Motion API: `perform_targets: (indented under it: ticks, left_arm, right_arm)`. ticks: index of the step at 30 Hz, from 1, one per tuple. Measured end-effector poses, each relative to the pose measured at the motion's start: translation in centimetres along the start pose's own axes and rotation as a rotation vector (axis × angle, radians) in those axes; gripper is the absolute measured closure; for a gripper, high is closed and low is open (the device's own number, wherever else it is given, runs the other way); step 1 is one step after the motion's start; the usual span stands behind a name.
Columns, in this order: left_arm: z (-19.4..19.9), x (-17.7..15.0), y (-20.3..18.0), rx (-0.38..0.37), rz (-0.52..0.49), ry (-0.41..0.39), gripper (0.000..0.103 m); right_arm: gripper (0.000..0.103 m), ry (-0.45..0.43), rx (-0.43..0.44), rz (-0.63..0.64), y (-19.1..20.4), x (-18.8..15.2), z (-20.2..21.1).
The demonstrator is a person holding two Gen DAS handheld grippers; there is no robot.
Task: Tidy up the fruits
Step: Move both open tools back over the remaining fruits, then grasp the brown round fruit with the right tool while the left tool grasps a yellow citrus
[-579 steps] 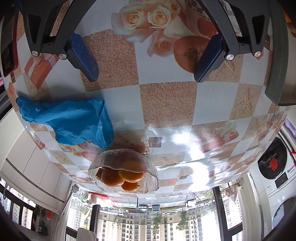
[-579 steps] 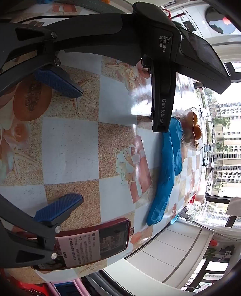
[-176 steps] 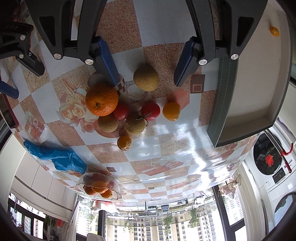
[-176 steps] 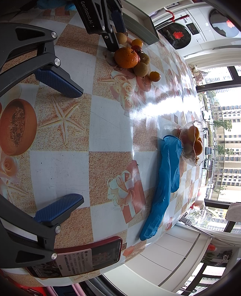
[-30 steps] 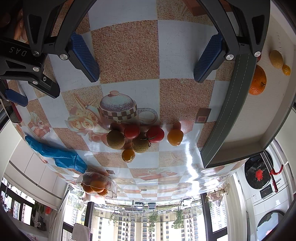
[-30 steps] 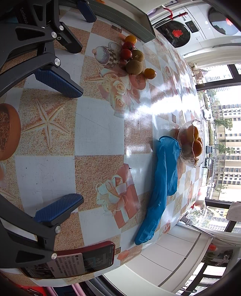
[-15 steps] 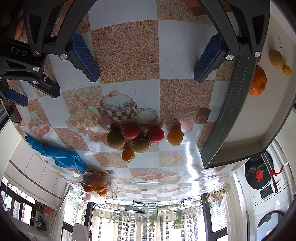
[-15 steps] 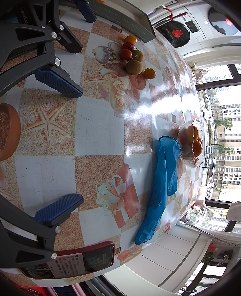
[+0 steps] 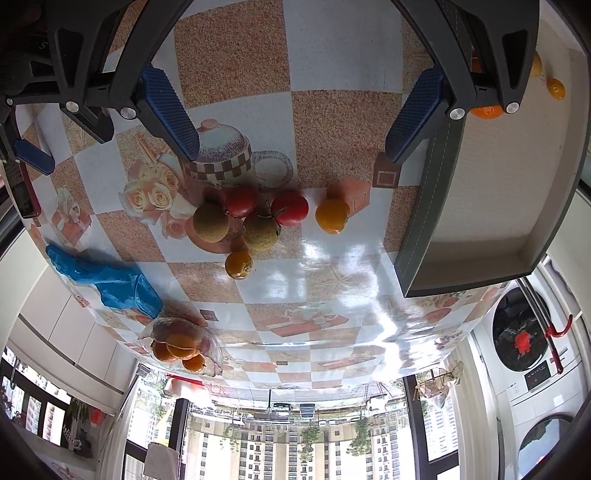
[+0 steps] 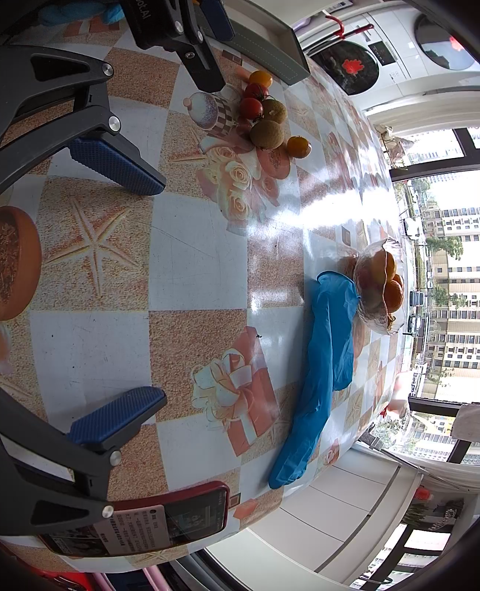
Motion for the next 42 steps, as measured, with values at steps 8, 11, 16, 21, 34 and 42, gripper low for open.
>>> perform_targets:
  ticks: [8,11,16,21,34,42]
  left_arm:
    - [0.0,-1.8,1.1,0.036,0.012,0.027,0.002]
    - [0.7,-2.0,2.0,0.000,0.045,0.012,0.002]
    - [3.0,-1.3,2.2,0.036,0.016,-0.059,0.002]
    - [4.0,-0.1,3.5,0.034,0.022,-0.072,0.002]
    - [-0.5,6.6,0.3,-0.039,-0.102,-0.034,0.002]
    - [-5.4,8.9,-4.1,-0.048,-0.230,0.063,0.038]
  right_arm:
    - [0.002,0.081,0.246,-0.017,2.7,3.7,-0.9]
    - [0.009,0.093,0.312,-0.012,4.5,5.0,-1.7]
    - [0.031,0.099,0.342,0.054,7.7,6.2,-3.0]
    - [0.042,0.113,0.374,0.061,9.2,6.8,-3.8]
    - [0.074,0.082,0.405,-0.042,2.8,5.5,-1.1]
    - [0.074,0.078,0.378,-0.119,-1.8,3.1,0.1]
Point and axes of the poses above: each gripper's, at about its wrist camera, not at the fingertips, and z roughly against the way its jaws point, y to its left, x to its top, the point moved 1 cm from there along -z, roughly the way its jaws point, and after that the axes turned 9 degrees about -z, right-handed, at the moved point
